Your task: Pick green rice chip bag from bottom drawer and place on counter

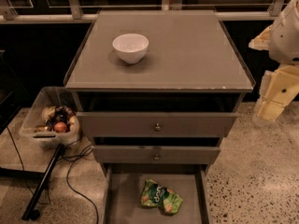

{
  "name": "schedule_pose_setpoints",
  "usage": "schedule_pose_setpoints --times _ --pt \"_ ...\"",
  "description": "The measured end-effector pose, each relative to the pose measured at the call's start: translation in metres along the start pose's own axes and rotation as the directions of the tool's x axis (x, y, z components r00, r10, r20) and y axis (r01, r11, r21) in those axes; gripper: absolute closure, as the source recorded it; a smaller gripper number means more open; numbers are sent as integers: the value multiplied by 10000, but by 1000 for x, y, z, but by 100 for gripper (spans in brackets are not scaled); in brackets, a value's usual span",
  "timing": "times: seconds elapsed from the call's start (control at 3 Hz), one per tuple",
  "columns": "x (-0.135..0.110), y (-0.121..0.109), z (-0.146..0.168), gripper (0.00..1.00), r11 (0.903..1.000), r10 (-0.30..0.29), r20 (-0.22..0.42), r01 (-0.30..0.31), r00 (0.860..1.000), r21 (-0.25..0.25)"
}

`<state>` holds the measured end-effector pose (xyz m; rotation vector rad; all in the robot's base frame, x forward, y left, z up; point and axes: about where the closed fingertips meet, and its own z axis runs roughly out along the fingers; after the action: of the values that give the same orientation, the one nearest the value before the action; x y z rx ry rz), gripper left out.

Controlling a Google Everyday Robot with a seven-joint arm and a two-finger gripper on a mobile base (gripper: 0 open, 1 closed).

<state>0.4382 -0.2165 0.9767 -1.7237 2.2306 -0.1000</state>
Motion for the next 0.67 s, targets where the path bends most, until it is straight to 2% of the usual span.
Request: schedule_pose_setpoints --times 0.33,0.67 --pt "0 0 0 0 10000 0 0 0 10000 0" --pt "5 16 9 0 9999 100 383 -100 9992 6"
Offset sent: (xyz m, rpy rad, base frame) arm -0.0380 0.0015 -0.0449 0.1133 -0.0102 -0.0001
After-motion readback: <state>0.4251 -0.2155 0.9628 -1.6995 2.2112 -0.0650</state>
